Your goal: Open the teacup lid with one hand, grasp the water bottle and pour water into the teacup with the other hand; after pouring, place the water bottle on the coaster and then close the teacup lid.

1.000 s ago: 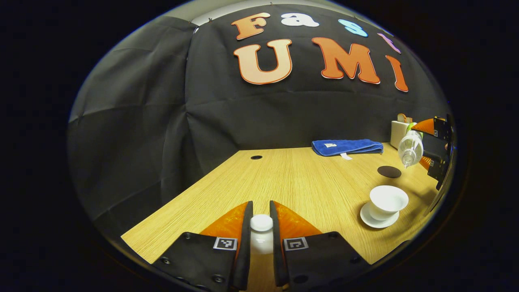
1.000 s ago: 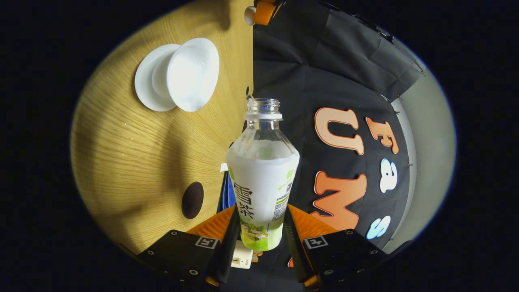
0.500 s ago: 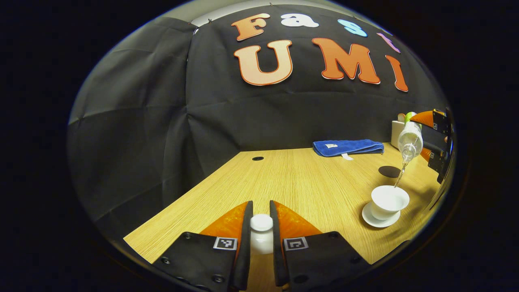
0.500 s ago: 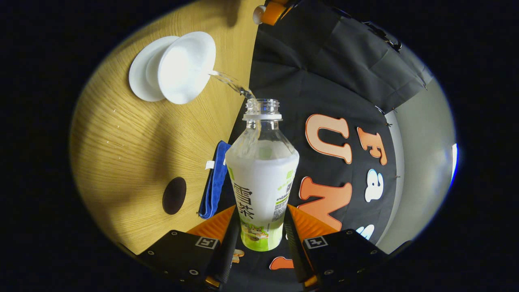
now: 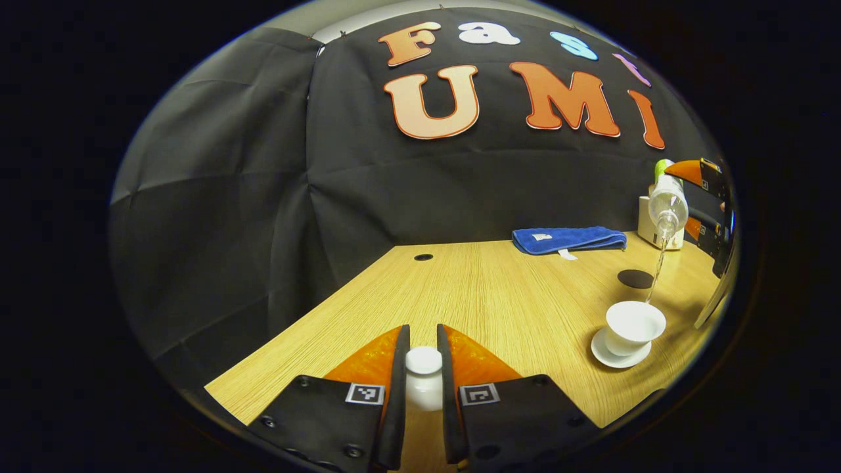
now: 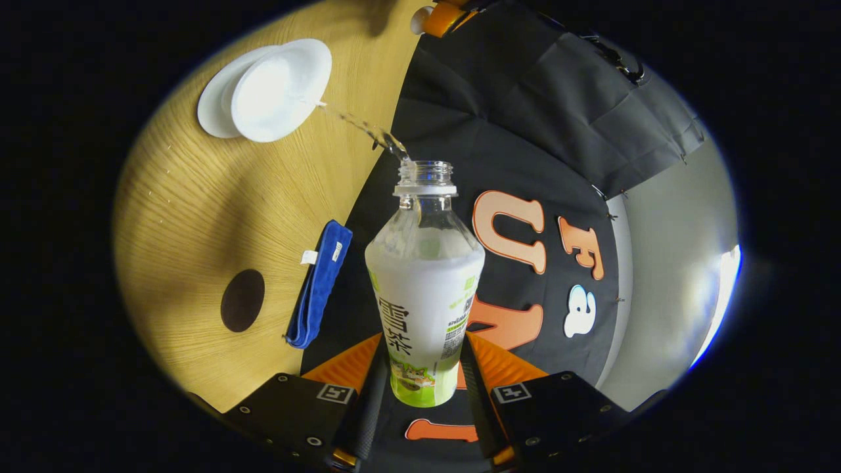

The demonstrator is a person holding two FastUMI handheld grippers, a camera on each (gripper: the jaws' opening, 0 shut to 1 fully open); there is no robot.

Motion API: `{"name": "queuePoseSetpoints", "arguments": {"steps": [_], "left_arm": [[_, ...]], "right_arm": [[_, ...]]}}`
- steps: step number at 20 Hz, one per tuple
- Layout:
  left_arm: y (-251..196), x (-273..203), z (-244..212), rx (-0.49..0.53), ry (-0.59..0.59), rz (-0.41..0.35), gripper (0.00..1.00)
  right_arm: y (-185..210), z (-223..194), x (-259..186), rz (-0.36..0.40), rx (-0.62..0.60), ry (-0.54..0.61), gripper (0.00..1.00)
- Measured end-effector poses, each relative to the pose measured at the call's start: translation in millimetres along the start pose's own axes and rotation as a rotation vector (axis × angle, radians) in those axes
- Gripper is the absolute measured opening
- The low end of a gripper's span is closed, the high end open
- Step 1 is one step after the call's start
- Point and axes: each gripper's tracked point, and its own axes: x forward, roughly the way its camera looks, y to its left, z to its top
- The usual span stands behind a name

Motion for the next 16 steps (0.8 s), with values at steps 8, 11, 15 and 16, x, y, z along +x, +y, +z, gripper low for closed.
{"name": "queuePoseSetpoints", "arguments": {"steps": [8, 11, 15, 16], "left_arm": [[0, -1, 9, 0.009, -0.012, -0.004, 0.28], [-3, -1, 10, 0.013, -0.009, -0.009, 0.27], [-4, -2, 9, 0.012, -0.007, -0.014, 0.27], [-4, -2, 8, 0.012, -0.005, -0.015, 0.28]], "right_arm": [[-22, 0, 6, -0.049, -0.038, -0.032, 0.62], [-24, 4, 7, -0.061, -0.06, -0.046, 0.59], [-18, 10, 6, -0.056, -0.104, -0.074, 0.62], [-19, 12, 5, -0.062, -0.117, -0.08, 0.62]]}}
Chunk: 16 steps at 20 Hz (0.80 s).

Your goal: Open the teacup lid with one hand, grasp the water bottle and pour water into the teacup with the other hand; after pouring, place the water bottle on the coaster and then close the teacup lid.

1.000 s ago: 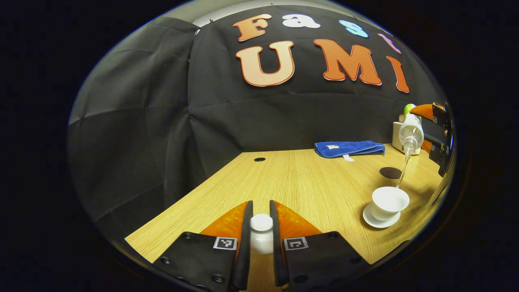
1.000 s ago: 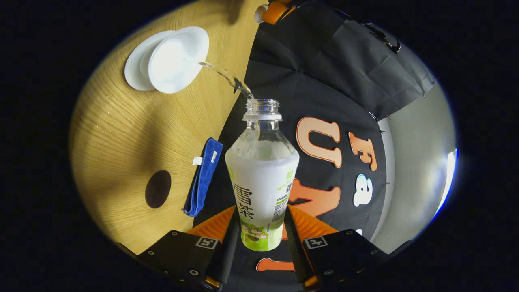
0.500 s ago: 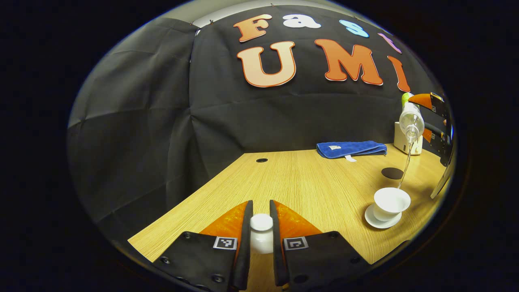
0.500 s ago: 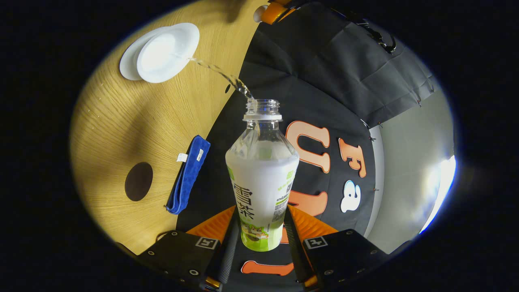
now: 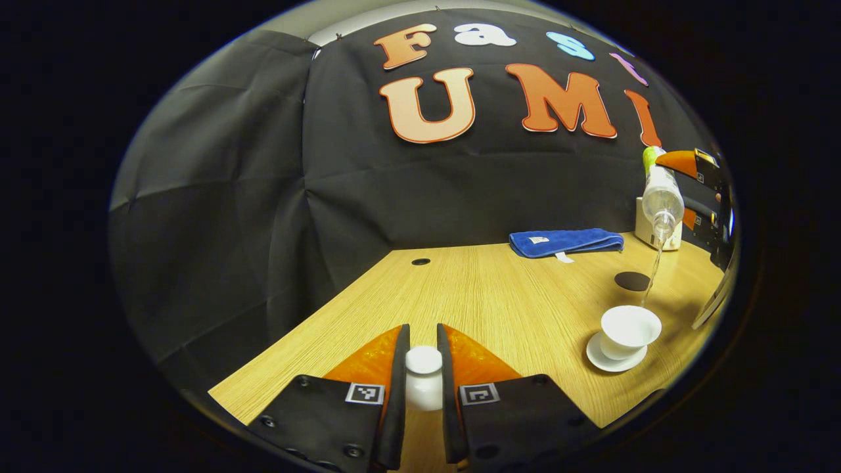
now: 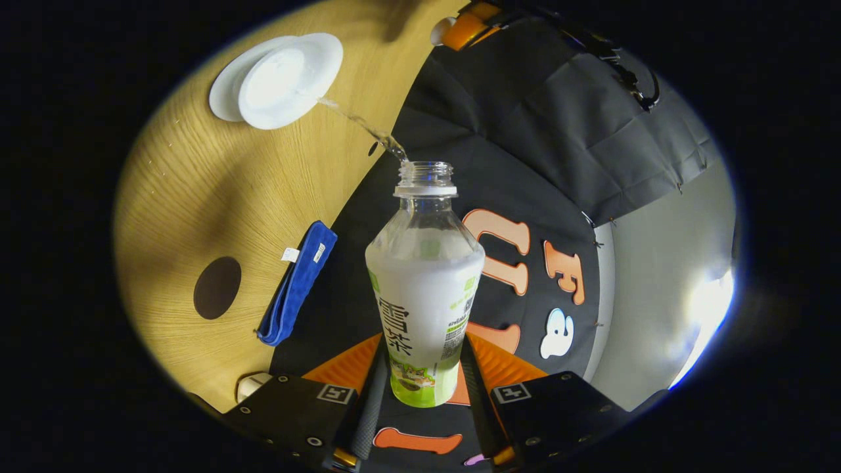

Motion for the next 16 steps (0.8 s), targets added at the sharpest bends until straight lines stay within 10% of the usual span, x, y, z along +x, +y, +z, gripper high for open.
{"name": "queuePoseSetpoints", "arguments": {"steps": [16], "left_arm": [[-1, -11, 3, 0.003, -0.007, 0.005, 0.27]], "right_arm": [[2, 31, -7, -0.044, -0.13, -0.107, 0.62]]}}
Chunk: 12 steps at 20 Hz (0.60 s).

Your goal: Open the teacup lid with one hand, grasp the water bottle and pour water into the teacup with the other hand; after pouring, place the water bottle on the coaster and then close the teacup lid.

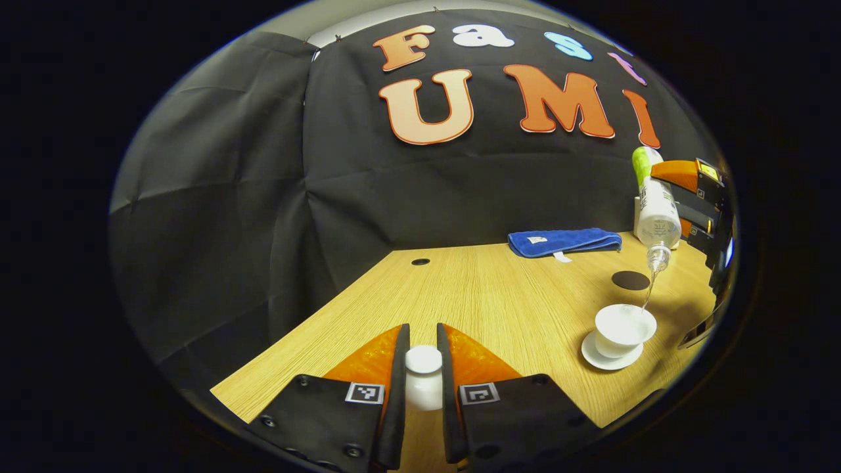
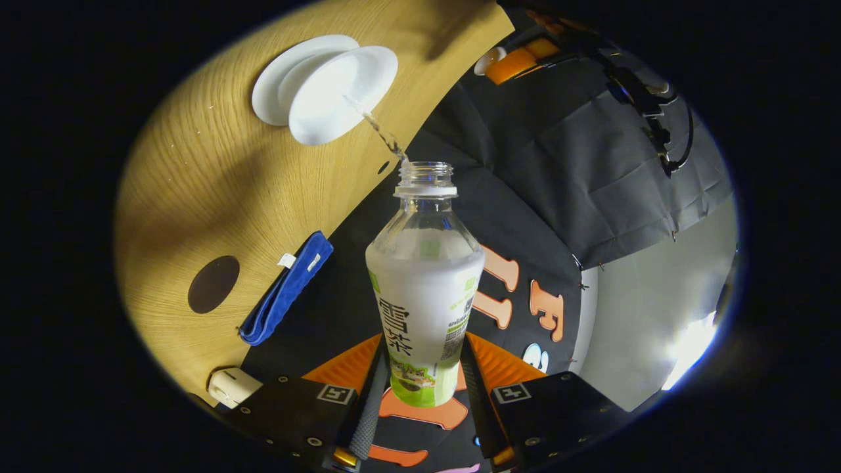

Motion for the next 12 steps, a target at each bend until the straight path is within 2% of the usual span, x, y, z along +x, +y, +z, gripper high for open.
{"name": "queuePoseSetpoints", "arguments": {"steps": [6, 12], "left_arm": [[-4, -2, 2, 0.009, -0.007, -0.003, 0.27], [-14, -4, 8, 0.029, -0.016, -0.013, 0.28]], "right_arm": [[2, 8, 1, 0.009, 0.022, -0.008, 0.62], [25, 25, -6, 0.069, 0.087, -0.026, 0.62]]}}
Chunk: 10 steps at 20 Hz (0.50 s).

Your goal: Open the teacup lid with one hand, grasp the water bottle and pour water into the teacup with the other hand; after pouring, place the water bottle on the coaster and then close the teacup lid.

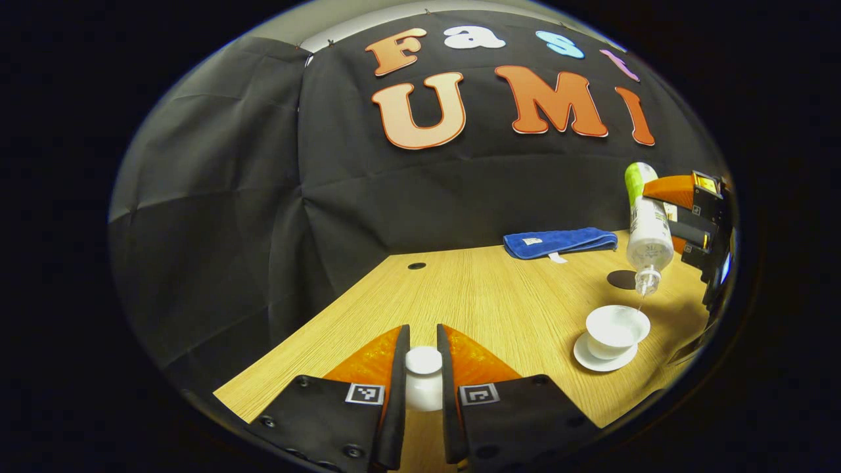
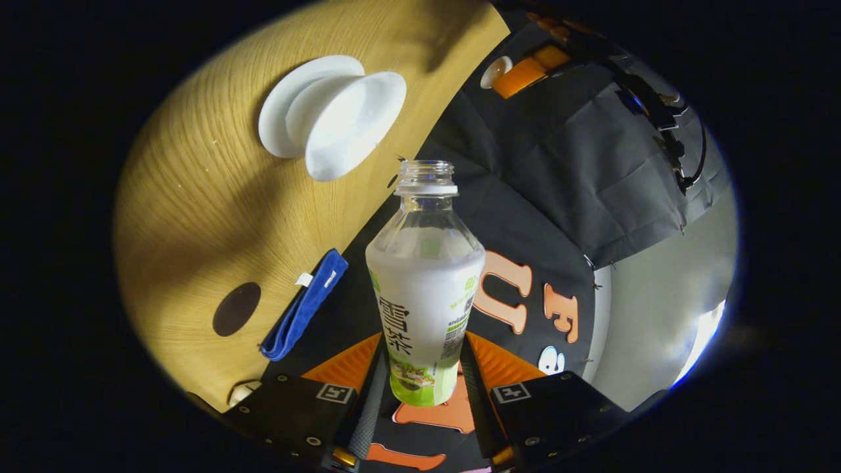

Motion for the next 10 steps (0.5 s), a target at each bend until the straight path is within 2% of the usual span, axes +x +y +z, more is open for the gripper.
{"name": "queuePoseSetpoints", "arguments": {"steps": [4, 5, 10], "left_arm": [[-9, -1, 5, 0.001, -0.009, -0.011, 0.26], [-10, -2, 8, 0.001, -0.011, -0.013, 0.26], [-19, -4, 15, 0.004, -0.022, -0.025, 0.28]], "right_arm": [[8, 1, -5, 0.018, 0.07, 0.021, 0.62], [11, -1, -6, 0.023, 0.089, 0.03, 0.6], [27, -7, -12, 0.077, 0.245, 0.08, 0.62]]}}
